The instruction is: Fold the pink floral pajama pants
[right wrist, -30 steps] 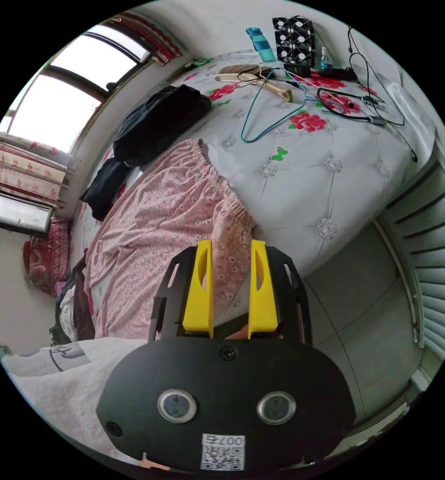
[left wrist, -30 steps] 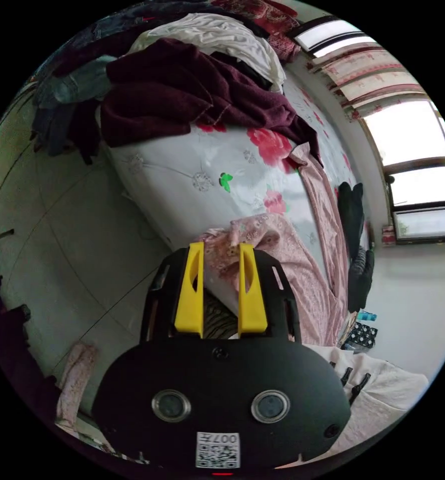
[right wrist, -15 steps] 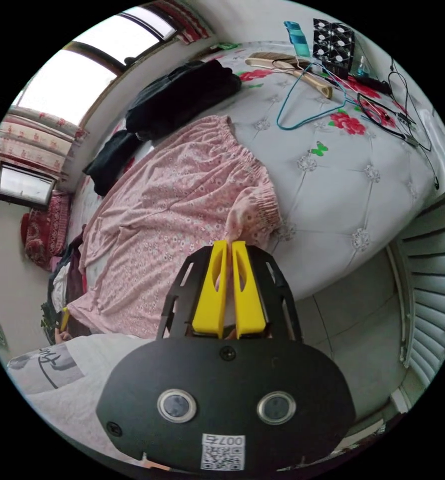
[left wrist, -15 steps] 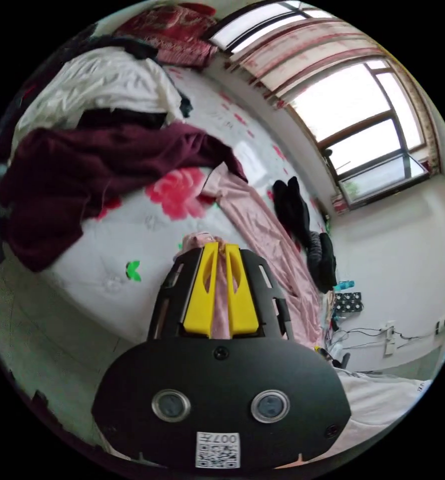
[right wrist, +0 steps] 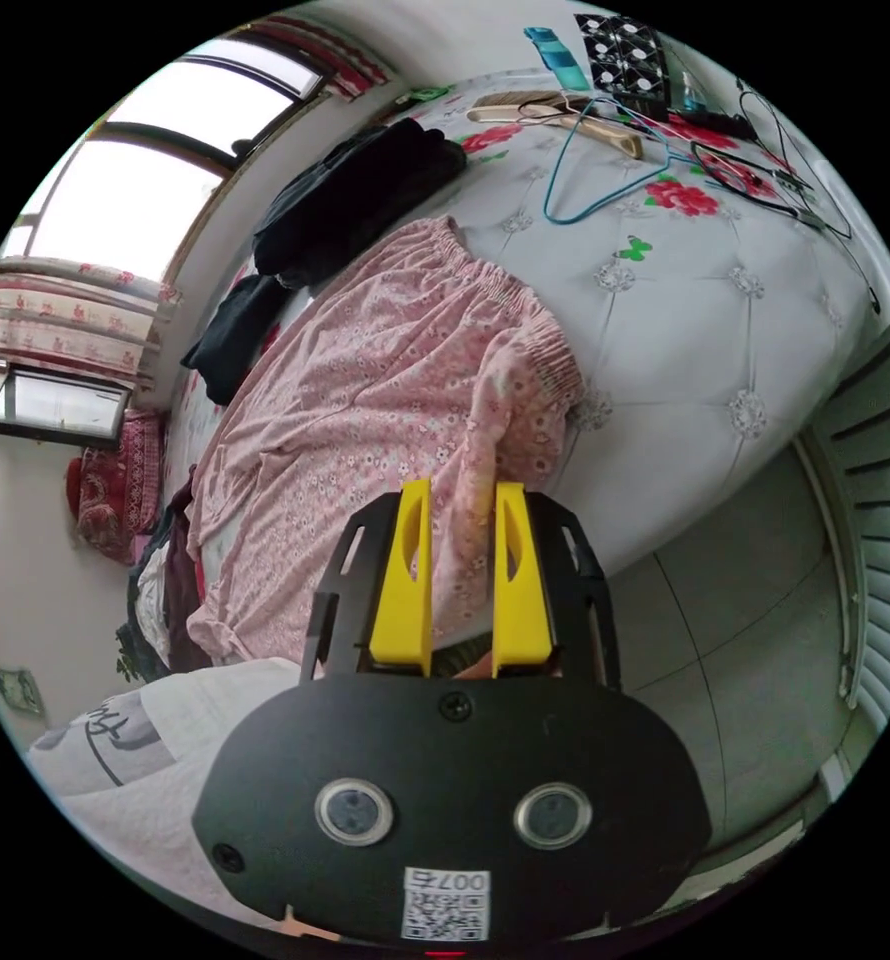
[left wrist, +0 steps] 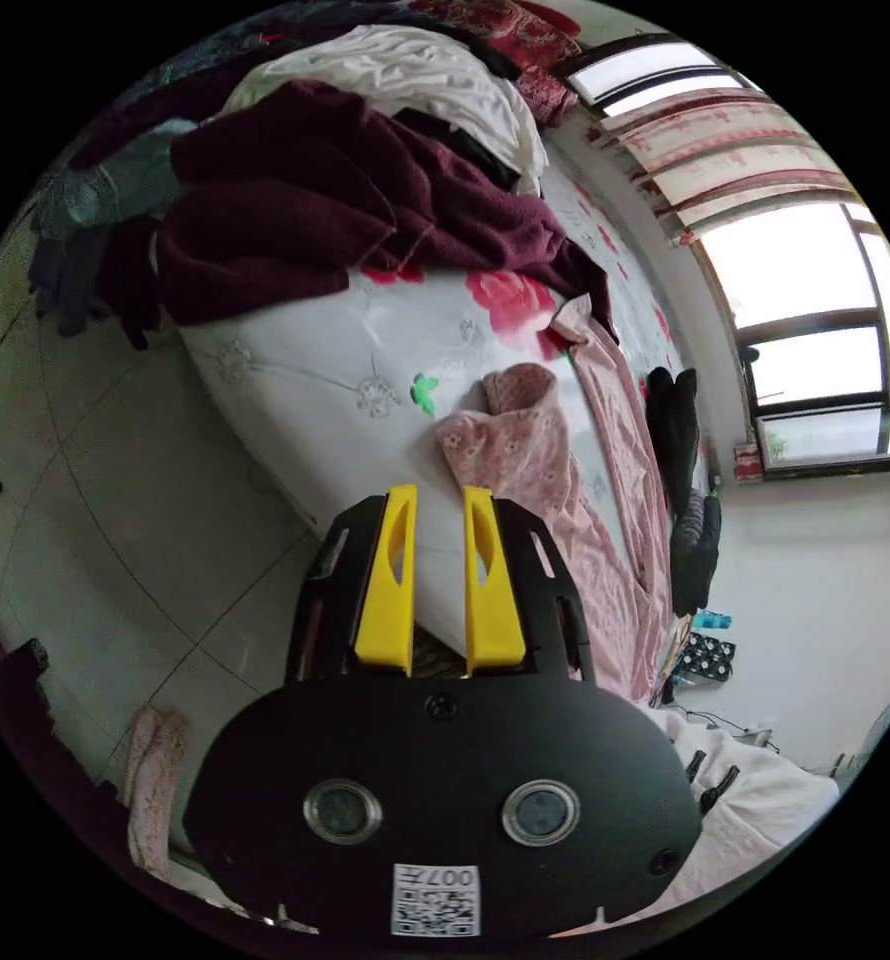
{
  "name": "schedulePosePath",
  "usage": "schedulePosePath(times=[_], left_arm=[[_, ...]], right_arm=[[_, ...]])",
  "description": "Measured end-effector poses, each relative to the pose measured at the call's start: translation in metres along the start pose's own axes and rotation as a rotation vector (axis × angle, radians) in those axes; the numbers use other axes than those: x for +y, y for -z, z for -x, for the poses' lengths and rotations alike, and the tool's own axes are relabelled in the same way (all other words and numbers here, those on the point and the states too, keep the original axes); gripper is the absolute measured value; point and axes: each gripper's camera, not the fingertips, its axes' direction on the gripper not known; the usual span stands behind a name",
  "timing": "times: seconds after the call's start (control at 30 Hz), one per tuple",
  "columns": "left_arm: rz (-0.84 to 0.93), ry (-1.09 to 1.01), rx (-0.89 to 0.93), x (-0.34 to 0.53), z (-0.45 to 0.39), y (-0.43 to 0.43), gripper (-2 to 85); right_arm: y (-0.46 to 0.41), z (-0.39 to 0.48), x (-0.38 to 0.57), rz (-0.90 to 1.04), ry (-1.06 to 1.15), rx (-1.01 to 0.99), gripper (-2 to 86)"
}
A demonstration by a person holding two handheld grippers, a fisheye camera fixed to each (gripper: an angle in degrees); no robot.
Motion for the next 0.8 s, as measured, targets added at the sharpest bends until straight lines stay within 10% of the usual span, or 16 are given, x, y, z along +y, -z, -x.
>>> schedulePosePath(times=[0.33,0.57,0.8], left_arm=[[0.118,-0.039,-0.014,-0.028,-0.025,-0.034,0.0],[-0.151,-0.153,0.542,-0.049,-0.030,0.078,-0.9],[-0.283,-0.301,0.620,-0.045,-0.041,0.144,-1.0]], right_arm=[[0.000,0.007,-0.008,0.044,-0.010,0.103,1.0],[0.092,-0.012,-0.023,-0.229,-0.054,-0.436,-0.2],[0.132,-0.014,-0.017,-0.344,-0.006,-0.602,-0.3]])
